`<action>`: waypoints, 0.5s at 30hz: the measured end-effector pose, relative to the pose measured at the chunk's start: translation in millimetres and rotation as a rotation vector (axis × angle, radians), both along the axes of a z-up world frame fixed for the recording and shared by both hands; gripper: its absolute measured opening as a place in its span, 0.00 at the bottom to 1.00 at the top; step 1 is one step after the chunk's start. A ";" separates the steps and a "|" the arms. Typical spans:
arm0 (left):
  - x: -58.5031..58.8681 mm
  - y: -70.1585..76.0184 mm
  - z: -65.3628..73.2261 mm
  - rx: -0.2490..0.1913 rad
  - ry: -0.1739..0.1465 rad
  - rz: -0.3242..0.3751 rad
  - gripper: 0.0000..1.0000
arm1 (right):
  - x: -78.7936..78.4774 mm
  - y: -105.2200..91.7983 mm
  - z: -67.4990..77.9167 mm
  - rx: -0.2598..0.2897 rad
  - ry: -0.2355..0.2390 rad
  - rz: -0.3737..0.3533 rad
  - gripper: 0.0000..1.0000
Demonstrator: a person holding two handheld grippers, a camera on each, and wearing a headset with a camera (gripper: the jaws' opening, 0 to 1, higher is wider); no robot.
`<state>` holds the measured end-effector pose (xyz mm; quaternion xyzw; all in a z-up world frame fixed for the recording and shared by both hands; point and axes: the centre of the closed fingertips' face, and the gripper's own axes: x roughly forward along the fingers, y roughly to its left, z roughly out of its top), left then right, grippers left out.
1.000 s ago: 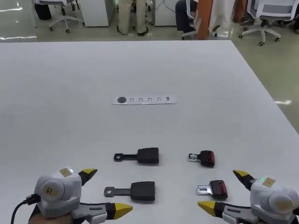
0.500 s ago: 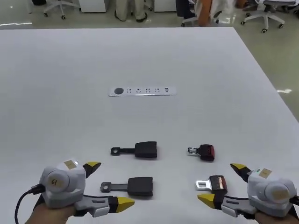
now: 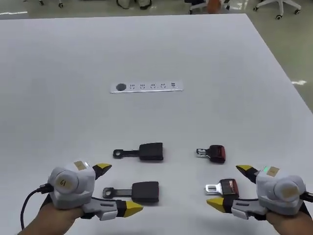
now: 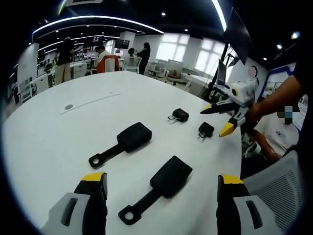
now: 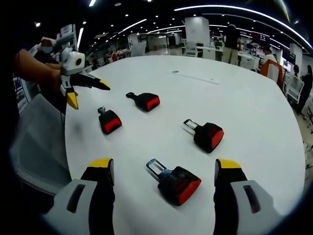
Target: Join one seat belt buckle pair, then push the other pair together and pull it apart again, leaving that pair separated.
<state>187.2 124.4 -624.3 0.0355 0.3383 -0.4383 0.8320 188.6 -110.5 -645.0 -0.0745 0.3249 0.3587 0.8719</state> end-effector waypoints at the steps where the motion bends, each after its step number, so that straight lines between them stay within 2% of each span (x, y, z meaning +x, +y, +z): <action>1: 0.1 -0.2 -0.7 0.001 0.001 -0.002 0.94 | 0.0 -0.3 -0.6 0.001 0.006 0.005 0.83; 5: -0.1 -7.0 -9.6 0.012 0.008 -0.046 0.93 | -0.6 -1.0 -4.6 -0.011 0.021 0.032 0.81; 7: 0.1 -11.3 -10.0 0.021 0.002 -0.073 0.92 | -1.6 -0.7 -7.3 0.007 0.053 0.049 0.81; 9: -0.4 -13.6 -17.5 0.028 0.019 -0.098 0.91 | -0.6 -1.1 -7.5 0.000 0.053 0.064 0.82; 11: -1.7 -18.1 -16.2 0.043 0.014 -0.133 0.90 | 0.3 -1.5 -7.3 -0.003 0.058 0.079 0.82; 15: -3.2 -24.0 -22.6 0.056 0.014 -0.182 0.86 | 1.6 -3.8 -12.4 -0.010 0.071 0.118 0.81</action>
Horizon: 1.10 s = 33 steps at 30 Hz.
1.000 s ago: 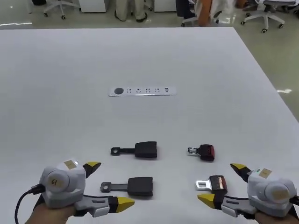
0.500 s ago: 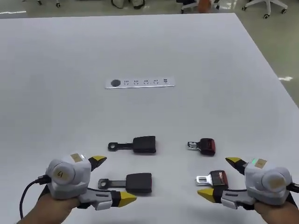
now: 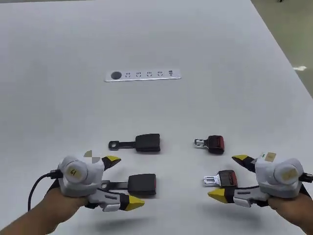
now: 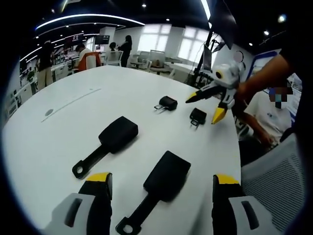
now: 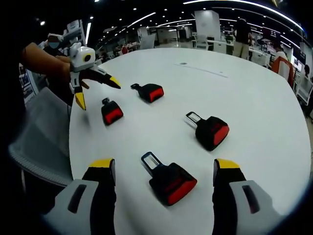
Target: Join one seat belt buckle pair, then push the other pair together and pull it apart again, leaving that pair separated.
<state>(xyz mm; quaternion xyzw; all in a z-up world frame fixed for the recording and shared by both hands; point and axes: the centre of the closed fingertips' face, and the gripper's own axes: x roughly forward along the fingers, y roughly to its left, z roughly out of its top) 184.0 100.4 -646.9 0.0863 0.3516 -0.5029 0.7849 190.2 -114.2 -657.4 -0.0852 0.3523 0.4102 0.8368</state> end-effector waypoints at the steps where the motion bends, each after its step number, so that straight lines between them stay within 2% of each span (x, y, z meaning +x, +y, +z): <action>1: 0.0 -1.2 -0.8 0.004 0.001 -0.006 0.86 | -0.7 0.4 -0.8 0.000 0.005 0.010 0.81; 6: -4.3 -5.4 -14.6 0.030 0.017 -0.061 0.81 | -3.8 -1.3 -6.9 -0.002 0.034 0.048 0.76; 8: -4.4 -8.9 -14.2 0.029 0.016 -0.078 0.79 | -5.3 -1.1 -8.9 -0.006 0.036 0.062 0.76; 12: -4.2 -11.1 -23.3 0.057 0.001 -0.137 0.76 | -6.6 -4.2 -13.9 -0.021 0.044 0.106 0.74; 15: -4.1 -14.4 -27.7 0.078 -0.003 -0.167 0.72 | -7.4 -5.7 -19.4 -0.032 0.059 0.144 0.72; 19: -6.4 -14.5 -31.7 0.084 0.000 -0.191 0.65 | -8.3 -9.8 -25.3 -0.043 0.087 0.205 0.67; 21: -8.6 -15.1 -32.6 0.118 -0.013 -0.225 0.65 | -9.5 -10.3 -26.0 -0.061 0.084 0.233 0.66; 22: -6.6 -19.9 -29.6 0.106 -0.044 -0.244 0.64 | -10.0 -10.8 -27.9 -0.064 0.093 0.246 0.65; 23: -9.2 -18.8 -29.5 0.110 -0.020 -0.229 0.64 | -10.3 -11.0 -28.4 -0.066 0.094 0.253 0.64; 25: -6.8 -20.0 -29.4 0.103 -0.034 -0.232 0.63 | -11.4 -12.4 -29.9 -0.089 0.083 0.296 0.63; 26: -8.4 -19.2 -31.3 0.125 -0.067 -0.284 0.62 | -14.1 -13.1 -30.8 -0.096 0.097 0.299 0.62; 28: -12.5 -17.4 -33.8 0.165 -0.097 -0.347 0.63 | -12.8 -15.9 -30.8 -0.121 0.068 0.345 0.59; 30: -11.4 -15.1 -34.7 0.159 -0.091 -0.341 0.62 | -12.6 -15.8 -30.2 -0.117 0.070 0.347 0.54; 33: -6.4 -11.4 -36.4 0.161 -0.101 -0.346 0.59 | -14.4 -17.3 -31.0 -0.126 0.058 0.381 0.51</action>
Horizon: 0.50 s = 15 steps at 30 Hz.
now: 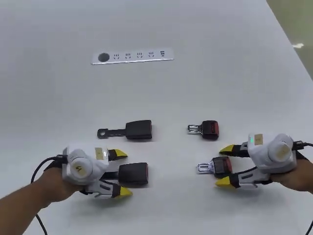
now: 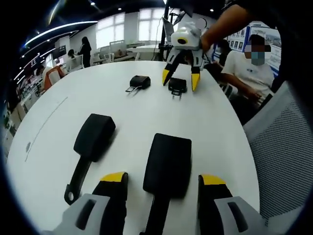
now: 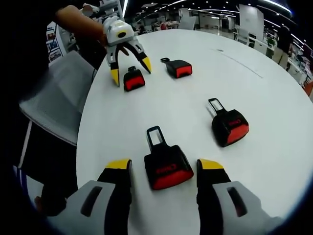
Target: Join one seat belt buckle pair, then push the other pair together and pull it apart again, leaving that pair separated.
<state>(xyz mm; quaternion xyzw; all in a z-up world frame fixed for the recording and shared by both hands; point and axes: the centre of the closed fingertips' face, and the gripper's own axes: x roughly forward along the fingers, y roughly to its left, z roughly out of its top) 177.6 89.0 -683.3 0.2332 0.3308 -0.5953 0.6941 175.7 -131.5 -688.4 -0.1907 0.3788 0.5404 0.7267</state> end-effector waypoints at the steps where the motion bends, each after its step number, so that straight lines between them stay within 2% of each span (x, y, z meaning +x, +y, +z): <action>1: 0.5 0.7 -0.3 0.004 -0.004 -0.005 0.57 | -1.9 1.5 1.9 -0.004 -0.004 0.012 0.51; 4: -0.7 4.1 -3.9 0.027 -0.021 -0.042 0.46 | -3.0 2.7 4.1 -0.015 -0.012 0.035 0.50; 6: -2.3 2.2 -3.9 0.029 -0.034 -0.048 0.43 | -1.7 2.9 5.1 -0.020 -0.015 0.038 0.47; 8: -2.4 2.3 -3.8 0.025 -0.034 -0.047 0.42 | -1.2 3.9 6.6 -0.028 -0.017 0.038 0.46; 12: -4.9 3.1 -4.1 0.017 -0.034 -0.056 0.34 | 1.1 1.0 4.4 -0.038 -0.028 0.045 0.43; 15: -4.5 2.6 -3.6 0.011 -0.042 -0.058 0.34 | 1.0 1.6 5.0 -0.071 -0.075 0.088 0.39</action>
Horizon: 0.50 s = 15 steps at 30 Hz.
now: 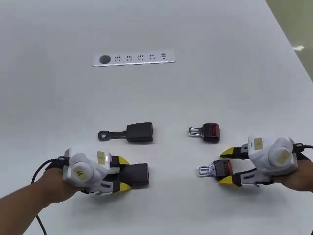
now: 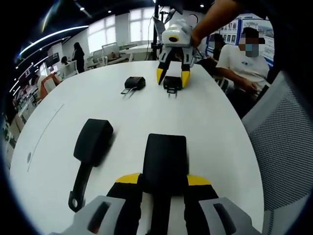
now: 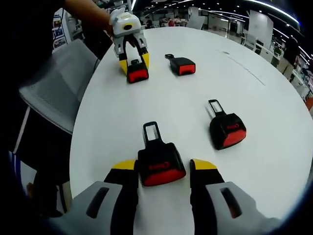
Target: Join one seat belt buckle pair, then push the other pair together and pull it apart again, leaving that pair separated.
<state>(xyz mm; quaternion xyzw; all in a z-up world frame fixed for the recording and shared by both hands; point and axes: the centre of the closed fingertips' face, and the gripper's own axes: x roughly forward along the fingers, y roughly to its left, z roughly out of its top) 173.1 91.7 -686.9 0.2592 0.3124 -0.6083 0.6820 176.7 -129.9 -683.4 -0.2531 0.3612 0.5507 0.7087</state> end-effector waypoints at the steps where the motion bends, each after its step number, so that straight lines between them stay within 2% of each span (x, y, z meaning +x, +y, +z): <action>1: 1.0 0.7 -0.8 -0.001 -0.002 -0.004 0.34 | 0.1 0.4 0.7 -0.002 -0.007 0.004 0.37; 2: 0.7 0.8 -0.9 0.001 -0.002 -0.007 0.34 | -0.6 0.6 0.6 0.001 0.003 -0.003 0.36; 10: 2.3 -0.7 -2.0 0.032 0.011 -0.039 0.33 | 2.0 -3.6 -4.9 -0.021 -0.006 0.006 0.35; 15: 3.1 0.0 -1.4 0.042 0.022 -0.032 0.33 | 1.5 -2.4 -5.8 -0.049 -0.008 0.011 0.35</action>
